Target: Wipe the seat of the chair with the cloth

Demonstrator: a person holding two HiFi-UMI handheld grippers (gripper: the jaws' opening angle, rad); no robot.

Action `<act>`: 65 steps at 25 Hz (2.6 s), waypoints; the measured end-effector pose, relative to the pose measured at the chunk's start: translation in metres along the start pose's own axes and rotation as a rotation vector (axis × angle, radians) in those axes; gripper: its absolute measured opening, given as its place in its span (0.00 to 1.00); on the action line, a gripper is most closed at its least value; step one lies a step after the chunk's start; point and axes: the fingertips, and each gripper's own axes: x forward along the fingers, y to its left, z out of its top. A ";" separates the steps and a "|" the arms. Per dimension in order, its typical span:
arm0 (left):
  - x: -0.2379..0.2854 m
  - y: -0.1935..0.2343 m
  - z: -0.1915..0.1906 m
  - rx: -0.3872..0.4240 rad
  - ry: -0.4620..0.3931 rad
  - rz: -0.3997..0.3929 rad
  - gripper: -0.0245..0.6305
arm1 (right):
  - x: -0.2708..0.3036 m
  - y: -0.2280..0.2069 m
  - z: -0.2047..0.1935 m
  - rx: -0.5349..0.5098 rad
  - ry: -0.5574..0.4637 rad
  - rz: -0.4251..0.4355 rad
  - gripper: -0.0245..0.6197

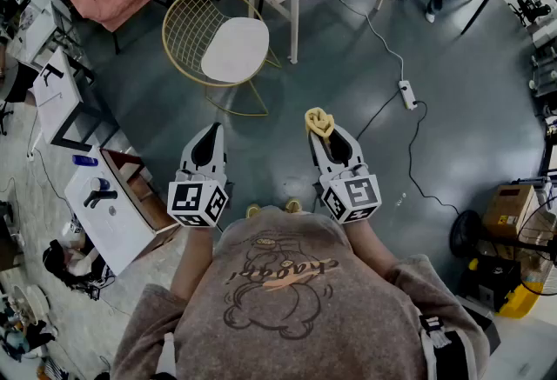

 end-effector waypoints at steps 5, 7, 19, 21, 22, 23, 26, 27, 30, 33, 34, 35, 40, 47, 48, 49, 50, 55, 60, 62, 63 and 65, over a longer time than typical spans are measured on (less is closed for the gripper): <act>0.001 -0.005 0.002 0.009 0.001 0.003 0.05 | -0.003 -0.003 0.005 0.004 -0.016 0.009 0.23; 0.000 -0.011 0.000 0.009 0.002 0.004 0.05 | -0.008 -0.008 0.007 0.022 -0.031 0.015 0.23; 0.012 -0.040 -0.019 0.021 -0.027 0.069 0.05 | -0.025 -0.056 -0.007 0.030 -0.035 0.055 0.23; 0.016 -0.038 -0.016 0.029 -0.036 0.075 0.05 | -0.019 -0.057 -0.007 0.033 -0.041 0.067 0.23; 0.018 -0.035 -0.014 0.031 -0.042 0.080 0.05 | -0.014 -0.056 -0.007 0.032 -0.044 0.074 0.23; 0.021 -0.031 -0.013 0.033 -0.047 0.084 0.05 | -0.009 -0.055 -0.008 0.030 -0.046 0.081 0.23; 0.033 -0.017 -0.014 0.033 -0.054 0.098 0.05 | 0.009 -0.052 -0.014 0.033 -0.046 0.100 0.23; 0.039 -0.012 -0.015 0.032 -0.053 0.099 0.05 | 0.017 -0.053 -0.016 0.039 -0.043 0.102 0.23; 0.063 0.007 -0.018 0.025 -0.038 0.096 0.05 | 0.044 -0.060 -0.019 0.063 -0.033 0.092 0.23; 0.091 0.029 -0.020 0.014 -0.023 0.093 0.05 | 0.079 -0.071 -0.021 0.073 -0.018 0.078 0.23; 0.101 0.038 -0.018 0.011 -0.022 0.093 0.05 | 0.093 -0.075 -0.020 0.071 -0.013 0.079 0.23; 0.112 0.048 -0.015 0.009 -0.021 0.091 0.05 | 0.108 -0.077 -0.019 0.067 -0.009 0.081 0.23; 0.167 0.105 0.003 -0.003 -0.004 0.077 0.05 | 0.191 -0.074 -0.009 0.058 0.020 0.098 0.23; 0.242 0.191 0.035 -0.016 -0.001 0.049 0.05 | 0.308 -0.065 0.011 0.049 0.038 0.096 0.23; 0.252 0.201 0.040 -0.016 -0.005 0.046 0.05 | 0.322 -0.065 0.014 0.046 0.037 0.095 0.23; 0.260 0.210 0.045 -0.016 -0.008 0.042 0.05 | 0.335 -0.065 0.018 0.042 0.035 0.093 0.23; 0.268 0.219 0.049 -0.015 -0.012 0.040 0.05 | 0.347 -0.066 0.021 0.037 0.033 0.092 0.23; 0.294 0.257 0.062 -0.010 -0.027 0.053 0.05 | 0.394 -0.069 0.029 0.032 0.025 0.089 0.23; 0.312 0.274 0.063 -0.026 -0.022 0.081 0.05 | 0.426 -0.075 0.033 0.033 0.032 0.118 0.23; 0.319 0.277 0.061 -0.032 -0.019 0.095 0.05 | 0.436 -0.078 0.031 0.037 0.038 0.134 0.23; 0.321 0.280 0.062 -0.034 -0.019 0.102 0.05 | 0.442 -0.078 0.031 0.036 0.042 0.143 0.23; 0.324 0.289 0.062 -0.042 -0.017 0.122 0.05 | 0.455 -0.076 0.031 0.034 0.050 0.163 0.23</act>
